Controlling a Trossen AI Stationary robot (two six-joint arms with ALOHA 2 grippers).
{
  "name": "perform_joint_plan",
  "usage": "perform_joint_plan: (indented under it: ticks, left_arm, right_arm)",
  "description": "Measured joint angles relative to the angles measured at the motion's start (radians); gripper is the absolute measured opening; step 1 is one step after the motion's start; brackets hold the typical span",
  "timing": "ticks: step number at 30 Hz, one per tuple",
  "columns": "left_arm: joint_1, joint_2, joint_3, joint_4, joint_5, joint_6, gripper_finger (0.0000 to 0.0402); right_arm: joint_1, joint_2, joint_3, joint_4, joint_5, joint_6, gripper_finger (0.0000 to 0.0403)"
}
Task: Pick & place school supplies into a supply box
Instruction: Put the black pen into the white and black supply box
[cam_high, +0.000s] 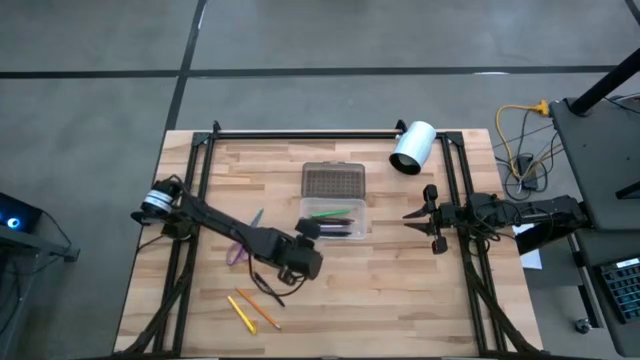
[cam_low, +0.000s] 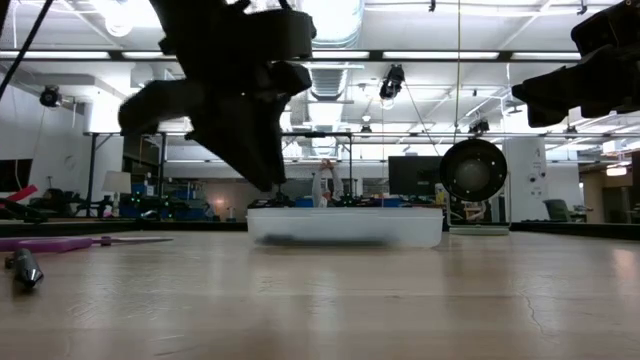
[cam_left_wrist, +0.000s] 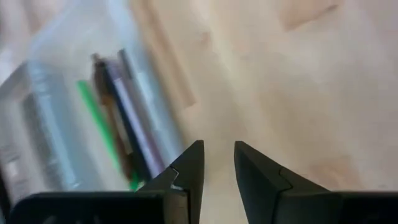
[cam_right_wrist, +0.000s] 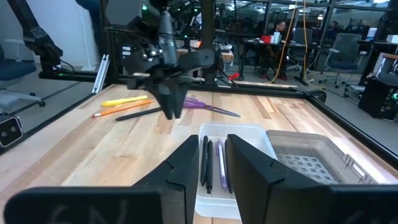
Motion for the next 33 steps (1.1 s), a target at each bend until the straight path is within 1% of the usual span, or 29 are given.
perform_joint_plan:
  ticks: [4, 8, 14, 19, 25, 33]
  left_arm:
    - [-0.025, 0.0, -0.009, -0.015, 0.042, 0.0, 0.0073]
    - [-0.057, -0.005, -0.01, -0.056, 0.105, -0.001, 0.0073]
    - [-0.1, -0.031, -0.017, -0.133, 0.198, -0.053, 0.0073]
    - [-0.13, -0.032, -0.043, -0.164, 0.208, -0.08, 0.0073]
    - [-0.166, -0.033, -0.054, -0.163, 0.244, -0.134, 0.0073]
    - [-0.201, -0.034, -0.082, -0.162, 0.335, -0.184, 0.0073]
  right_arm:
    - [0.0, 0.0, 0.0, 0.0, 0.0, 0.0, 0.0068]
    - [0.0, 0.0, 0.0, 0.0, 0.0, 0.0, 0.0069]
    - [0.0, 0.0, 0.0, 0.0, 0.0, 0.0, 0.0078]
    - [0.0, 0.0, 0.0, 0.0, 0.0, 0.0, 0.0082]
    - [0.0, 0.0, 0.0, 0.0, 0.0, 0.0, 0.0074]
    - [0.0, 0.0, 0.0, 0.0, 0.0, 0.0, 0.007]
